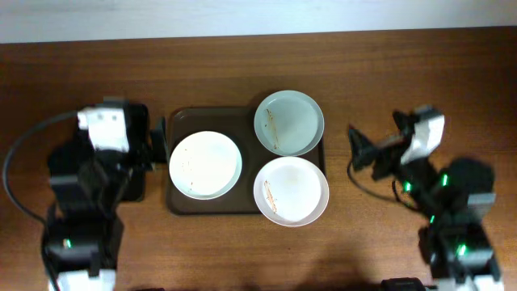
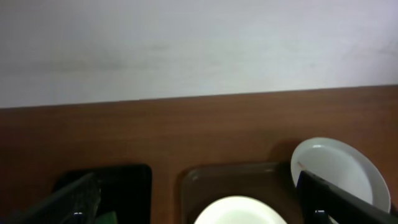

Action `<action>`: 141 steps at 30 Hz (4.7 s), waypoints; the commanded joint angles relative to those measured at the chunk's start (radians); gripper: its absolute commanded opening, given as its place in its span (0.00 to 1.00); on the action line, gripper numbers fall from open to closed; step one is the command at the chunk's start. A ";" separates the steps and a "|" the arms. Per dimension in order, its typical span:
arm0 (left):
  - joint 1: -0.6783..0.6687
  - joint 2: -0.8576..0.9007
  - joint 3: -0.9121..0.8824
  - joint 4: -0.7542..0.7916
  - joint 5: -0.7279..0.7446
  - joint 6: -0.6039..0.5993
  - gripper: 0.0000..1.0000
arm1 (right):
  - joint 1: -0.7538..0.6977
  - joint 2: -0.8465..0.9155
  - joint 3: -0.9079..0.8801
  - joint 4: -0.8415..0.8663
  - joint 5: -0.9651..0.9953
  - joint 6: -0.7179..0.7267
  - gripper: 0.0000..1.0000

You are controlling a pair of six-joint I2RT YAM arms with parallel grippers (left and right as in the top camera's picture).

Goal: Clean dirty plates on tray and stack at the side
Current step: 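Move left gripper to the sponge and right gripper to the top plate, then grasp the green sponge with the left gripper and lift it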

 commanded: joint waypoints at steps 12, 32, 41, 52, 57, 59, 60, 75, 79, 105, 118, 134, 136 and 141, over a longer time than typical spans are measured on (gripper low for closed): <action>0.000 0.342 0.353 -0.304 0.078 0.060 0.99 | 0.175 0.673 0.633 -0.447 -0.160 -0.098 0.98; 0.060 0.439 0.329 -0.552 -0.340 -0.495 0.98 | 0.474 0.912 0.633 -0.375 0.109 0.229 0.98; 0.069 0.736 0.327 -0.489 -0.446 -0.505 0.76 | 0.514 0.938 0.631 -0.370 0.150 0.228 0.99; 0.156 0.879 0.327 -0.304 -0.383 -0.335 0.83 | 0.565 1.038 0.629 -0.323 0.175 0.228 0.98; 0.199 0.961 0.327 -0.286 -0.240 -0.335 0.65 | 0.564 1.052 0.628 -0.284 0.182 0.228 0.98; 0.198 0.995 0.327 -0.284 -0.212 -0.335 0.65 | 0.564 1.052 0.628 -0.284 0.183 0.227 0.98; 0.197 1.010 0.327 -0.283 -0.203 -0.335 0.65 | 0.564 1.052 0.628 -0.285 0.183 0.227 0.98; 0.198 1.072 0.327 -0.279 -0.287 -0.334 0.54 | 0.564 1.052 0.628 -0.299 0.191 0.227 0.99; 0.196 1.070 0.332 -0.283 -0.286 -0.319 0.46 | 0.564 1.052 0.628 -0.296 0.191 0.227 0.99; 0.198 1.073 0.339 -0.308 -0.287 -0.293 0.41 | 0.564 1.052 0.628 -0.322 0.228 0.227 0.98; 0.197 1.076 0.335 -0.317 -0.352 -0.293 0.01 | 0.564 1.053 0.628 -0.325 0.249 0.227 0.99; 0.105 0.819 0.560 -0.515 -0.083 -0.172 0.01 | 0.565 1.181 0.628 -0.340 0.263 0.325 0.65; 0.081 0.806 0.560 -0.524 -0.083 -0.153 0.01 | 0.565 1.186 0.628 -0.338 0.264 0.325 0.54; 0.044 0.806 0.560 -0.566 -0.082 -0.113 0.01 | 0.569 1.187 0.628 -0.316 0.202 0.321 0.43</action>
